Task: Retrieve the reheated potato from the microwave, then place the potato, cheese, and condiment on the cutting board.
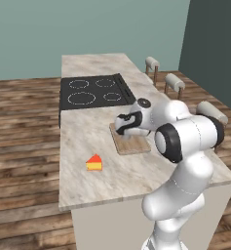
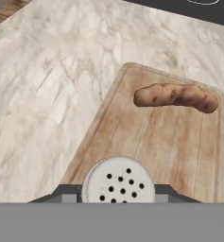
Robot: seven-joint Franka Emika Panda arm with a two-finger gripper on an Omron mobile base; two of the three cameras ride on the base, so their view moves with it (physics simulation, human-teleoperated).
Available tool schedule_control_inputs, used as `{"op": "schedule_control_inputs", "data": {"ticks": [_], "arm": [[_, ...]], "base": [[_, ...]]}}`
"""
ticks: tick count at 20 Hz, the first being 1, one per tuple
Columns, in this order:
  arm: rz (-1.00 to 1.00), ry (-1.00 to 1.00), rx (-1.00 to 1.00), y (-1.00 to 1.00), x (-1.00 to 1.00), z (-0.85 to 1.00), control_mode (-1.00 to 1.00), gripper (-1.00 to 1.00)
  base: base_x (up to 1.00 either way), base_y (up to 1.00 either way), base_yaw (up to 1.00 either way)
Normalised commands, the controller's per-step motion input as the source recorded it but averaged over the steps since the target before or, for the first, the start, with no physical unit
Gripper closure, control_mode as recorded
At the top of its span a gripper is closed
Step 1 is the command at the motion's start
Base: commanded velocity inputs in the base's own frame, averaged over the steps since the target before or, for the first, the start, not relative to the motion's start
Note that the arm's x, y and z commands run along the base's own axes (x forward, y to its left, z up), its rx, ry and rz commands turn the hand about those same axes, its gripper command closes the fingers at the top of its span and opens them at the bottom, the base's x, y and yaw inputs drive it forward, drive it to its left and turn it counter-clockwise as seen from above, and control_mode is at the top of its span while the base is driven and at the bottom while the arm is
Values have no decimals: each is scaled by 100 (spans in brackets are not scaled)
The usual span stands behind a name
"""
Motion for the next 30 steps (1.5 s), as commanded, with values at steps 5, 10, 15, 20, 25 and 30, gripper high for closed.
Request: {"op": "schedule_control_inputs", "data": {"ticks": [5, 10, 15, 20, 25, 30], "arm": [[0, 0, 0, 4, 23, -5, -100, 100], [0, -3, 0, 2, 18, -9, -100, 100], [0, -3, 0, 2, 17, -13, -100, 100], [0, -2, 0, 1, 5, -23, -100, 100], [0, 0, 0, 1, 12, -15, -100, 100], [0, 0, 0, 1, 19, -6, -100, 100]], "base": [[0, 0, 0], [0, 0, 0], [0, 0, 0], [0, 0, 0], [0, 0, 0], [0, 0, 0]]}}
